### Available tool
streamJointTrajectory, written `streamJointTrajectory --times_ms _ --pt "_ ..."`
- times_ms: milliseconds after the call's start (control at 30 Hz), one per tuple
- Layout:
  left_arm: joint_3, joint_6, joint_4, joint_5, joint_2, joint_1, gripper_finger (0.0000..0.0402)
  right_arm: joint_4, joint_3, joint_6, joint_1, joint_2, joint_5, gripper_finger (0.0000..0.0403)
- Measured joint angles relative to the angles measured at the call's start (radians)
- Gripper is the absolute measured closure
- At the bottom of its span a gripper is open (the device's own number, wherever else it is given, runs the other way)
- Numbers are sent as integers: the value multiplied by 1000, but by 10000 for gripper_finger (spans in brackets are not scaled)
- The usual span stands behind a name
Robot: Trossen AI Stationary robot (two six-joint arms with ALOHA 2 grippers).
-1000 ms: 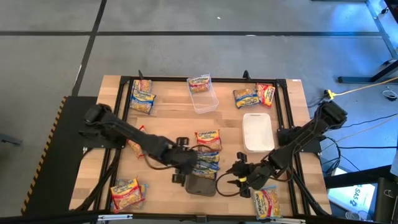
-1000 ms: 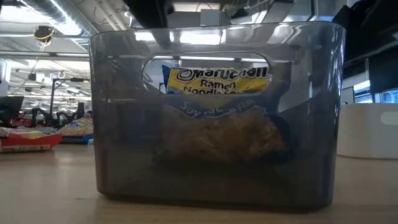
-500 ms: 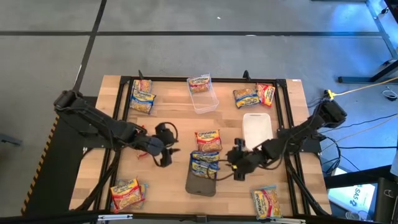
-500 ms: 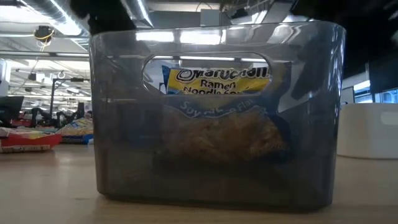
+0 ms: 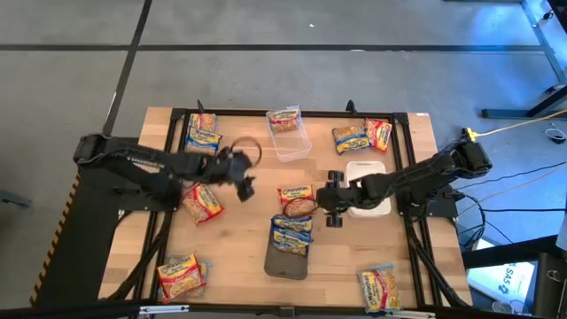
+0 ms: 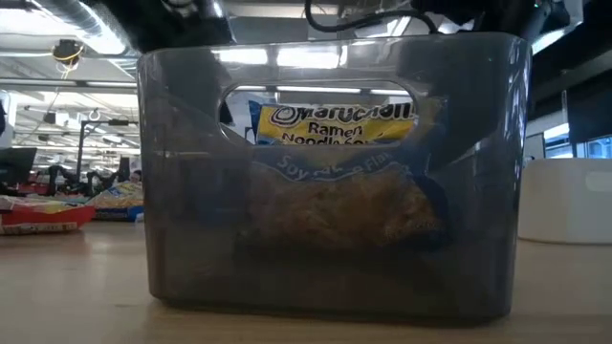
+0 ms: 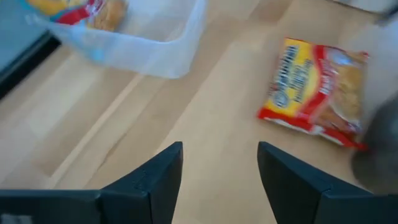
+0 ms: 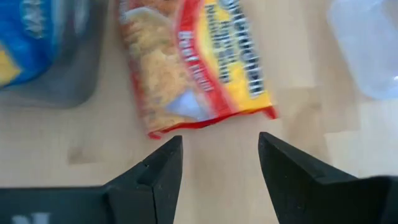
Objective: Sort Maruchan noodles
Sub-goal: Put the top left blue noodle pack into the black bin
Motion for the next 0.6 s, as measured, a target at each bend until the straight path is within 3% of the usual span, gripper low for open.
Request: streamJointTrajectory --times_ms 133,300,433,600 --pt "21 97 -46 224 -1 234 182 14 -37 48 28 0 -95 217" --pt "128 261 -194 442 4 527 183 47 -116 169 87 0 -85 217" --pt "306 436 -412 464 59 716 183 117 -182 290 125 0 -47 217" --pt "489 631 -724 459 238 862 184 216 -242 395 150 -1 2 217"
